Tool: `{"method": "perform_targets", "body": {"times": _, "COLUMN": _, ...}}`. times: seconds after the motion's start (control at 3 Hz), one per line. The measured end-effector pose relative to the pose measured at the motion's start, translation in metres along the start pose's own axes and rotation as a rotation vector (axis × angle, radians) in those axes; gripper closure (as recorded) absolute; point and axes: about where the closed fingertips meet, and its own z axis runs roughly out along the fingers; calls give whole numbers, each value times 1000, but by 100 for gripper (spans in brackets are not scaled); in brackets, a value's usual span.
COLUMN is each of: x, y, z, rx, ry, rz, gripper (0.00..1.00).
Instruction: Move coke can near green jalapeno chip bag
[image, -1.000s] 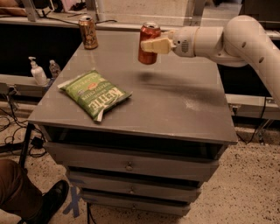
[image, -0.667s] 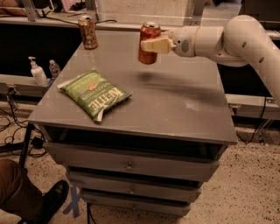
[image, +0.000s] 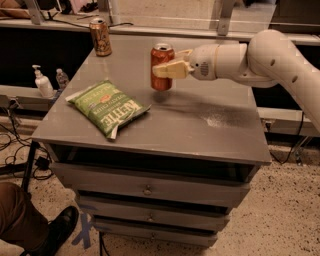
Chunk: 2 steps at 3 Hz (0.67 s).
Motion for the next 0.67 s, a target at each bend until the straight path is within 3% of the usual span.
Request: {"method": "perform_targets", "body": {"times": 0.67, "x": 23, "y": 37, "z": 18, "rx": -78, "ry": 7, "rz": -40, "gripper": 100}}
